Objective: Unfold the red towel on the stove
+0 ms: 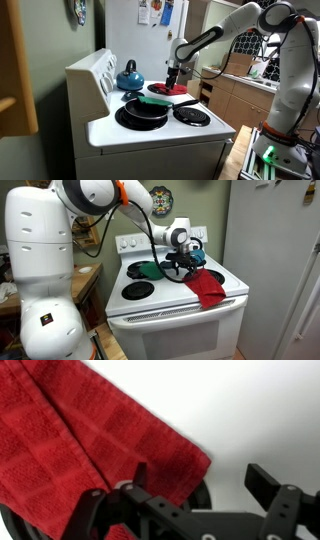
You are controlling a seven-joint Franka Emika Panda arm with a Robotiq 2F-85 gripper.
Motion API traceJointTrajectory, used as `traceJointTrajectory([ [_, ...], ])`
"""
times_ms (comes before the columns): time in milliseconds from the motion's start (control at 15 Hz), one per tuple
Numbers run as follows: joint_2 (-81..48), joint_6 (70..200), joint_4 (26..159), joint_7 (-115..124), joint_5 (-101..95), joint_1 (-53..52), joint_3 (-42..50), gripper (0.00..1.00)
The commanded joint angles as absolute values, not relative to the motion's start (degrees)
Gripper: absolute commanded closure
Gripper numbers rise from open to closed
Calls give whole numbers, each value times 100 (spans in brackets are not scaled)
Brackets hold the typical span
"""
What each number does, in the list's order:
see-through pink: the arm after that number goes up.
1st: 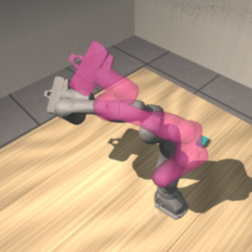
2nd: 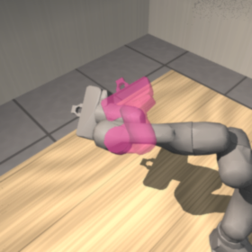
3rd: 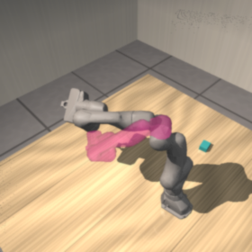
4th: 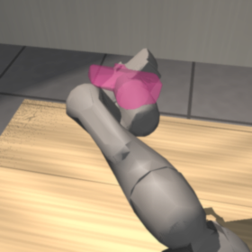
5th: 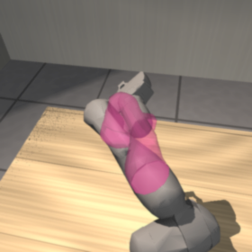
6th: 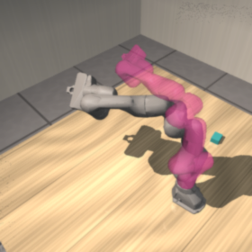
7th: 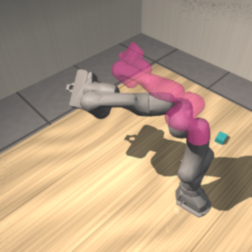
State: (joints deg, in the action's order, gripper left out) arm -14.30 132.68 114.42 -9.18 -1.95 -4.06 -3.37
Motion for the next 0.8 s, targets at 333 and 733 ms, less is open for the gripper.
traceJointTrajectory([
  [333, -1598, 13742, 11547, -797, -960, -546, -343, 47],
  [733, -1575, 13673, 11568, -692, -909, -568, -347, 92],
])
